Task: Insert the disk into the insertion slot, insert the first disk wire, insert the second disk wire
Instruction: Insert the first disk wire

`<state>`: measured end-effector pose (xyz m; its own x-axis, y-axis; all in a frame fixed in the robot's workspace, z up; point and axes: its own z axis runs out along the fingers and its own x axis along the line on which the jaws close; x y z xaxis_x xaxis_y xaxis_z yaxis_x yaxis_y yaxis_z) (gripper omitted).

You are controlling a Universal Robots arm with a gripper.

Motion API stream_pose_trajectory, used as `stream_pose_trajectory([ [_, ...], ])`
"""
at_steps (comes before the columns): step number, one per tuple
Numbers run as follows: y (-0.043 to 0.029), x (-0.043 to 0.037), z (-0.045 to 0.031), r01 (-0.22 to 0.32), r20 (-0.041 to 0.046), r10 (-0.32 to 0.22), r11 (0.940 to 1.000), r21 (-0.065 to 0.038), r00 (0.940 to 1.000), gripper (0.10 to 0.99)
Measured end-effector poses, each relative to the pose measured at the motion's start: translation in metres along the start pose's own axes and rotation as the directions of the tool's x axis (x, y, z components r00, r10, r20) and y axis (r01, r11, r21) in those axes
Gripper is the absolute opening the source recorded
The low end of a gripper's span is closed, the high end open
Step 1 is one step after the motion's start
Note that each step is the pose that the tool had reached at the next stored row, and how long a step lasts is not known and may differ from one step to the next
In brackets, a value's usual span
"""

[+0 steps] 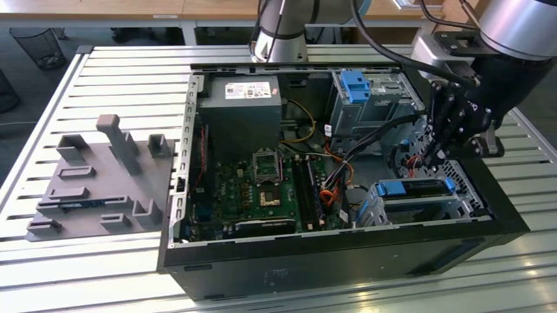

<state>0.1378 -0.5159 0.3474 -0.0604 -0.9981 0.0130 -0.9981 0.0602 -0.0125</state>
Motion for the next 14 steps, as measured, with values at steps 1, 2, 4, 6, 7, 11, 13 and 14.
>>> stream_pose_trajectory([
  [1,0.0,0.0014,0.0003,0.001,0.0043,-0.001,1.0,0.0,1.0,0.169],
  [2,0.0001,0.003,0.0005,0.002,0.0052,-0.002,1.0,0.001,1.0,0.169],
  [4,0.0002,0.0054,0.0009,0.006,0.0055,-0.006,1.0,0.002,1.0,0.169],
  [6,0.0003,0.0076,0.0011,0.01,0.006,-0.01,1.0,0.002,0.9999,0.169],
  [7,0.0002,0.0083,0.0011,0.011,0.006,-0.011,0.9999,0.003,0.9999,0.169],
  [11,0.0009,0.0103,0.0019,0.014,0.0067,-0.014,0.9999,0.005,0.9999,0.169],
  [13,0.0014,0.011,0.0025,0.017,0.0074,-0.017,0.9998,0.007,0.9998,0.169],
  [14,0.0017,0.0115,0.0026,0.018,0.0073,-0.018,0.9998,0.008,0.9998,0.169],
])
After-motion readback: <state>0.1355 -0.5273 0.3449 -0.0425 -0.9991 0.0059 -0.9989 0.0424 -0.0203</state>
